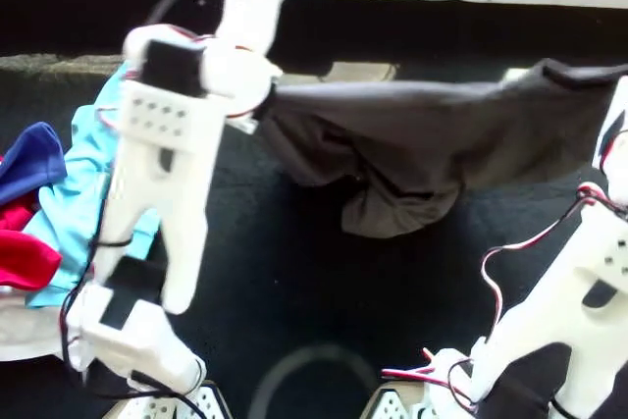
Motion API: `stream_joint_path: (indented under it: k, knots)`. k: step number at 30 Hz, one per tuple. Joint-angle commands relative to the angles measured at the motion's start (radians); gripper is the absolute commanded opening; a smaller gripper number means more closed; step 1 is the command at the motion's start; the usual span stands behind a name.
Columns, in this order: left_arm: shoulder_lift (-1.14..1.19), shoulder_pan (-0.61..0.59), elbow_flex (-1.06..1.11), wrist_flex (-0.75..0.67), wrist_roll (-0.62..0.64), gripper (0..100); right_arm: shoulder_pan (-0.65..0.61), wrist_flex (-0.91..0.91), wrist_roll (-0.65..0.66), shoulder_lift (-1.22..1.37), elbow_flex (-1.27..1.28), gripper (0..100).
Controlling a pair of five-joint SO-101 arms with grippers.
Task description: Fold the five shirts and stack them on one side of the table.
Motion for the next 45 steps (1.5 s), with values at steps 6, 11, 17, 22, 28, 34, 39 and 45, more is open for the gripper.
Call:
stream_joint_path:
  k: [6,11,17,22,28,34,39,45]
  knots:
    - [-0.265,-0.007,-0.001,0.012,0.005,1,-0.150,0.222,-0.009,-0.039,-0.225,0.6]
    - [-0.240,-0.007,0.328,0.006,0.000,1,-0.252,0.283,-0.011,-0.005,-0.113,0.6]
    - [0.016,-0.033,0.634,-0.124,-0.087,1,-0.288,0.137,-0.009,0.094,0.156,0.6]
    - [0.252,-0.062,0.599,-0.247,-0.127,1,-0.292,-0.090,-0.009,0.211,0.282,0.6]
    - [0.453,-0.074,0.384,-0.239,-0.124,12,-0.294,-0.147,-0.006,0.351,0.282,0.6]
    - [0.499,-0.154,0.108,-0.064,-0.123,24,-0.292,-0.142,-0.006,0.372,0.283,0.6]
    - [0.499,-0.174,-0.002,0.029,-0.121,24,-0.294,-0.145,-0.006,0.375,0.283,0.6]
    - [0.463,-0.097,0.116,0.032,-0.123,24,-0.294,-0.147,-0.006,0.375,0.283,0.6]
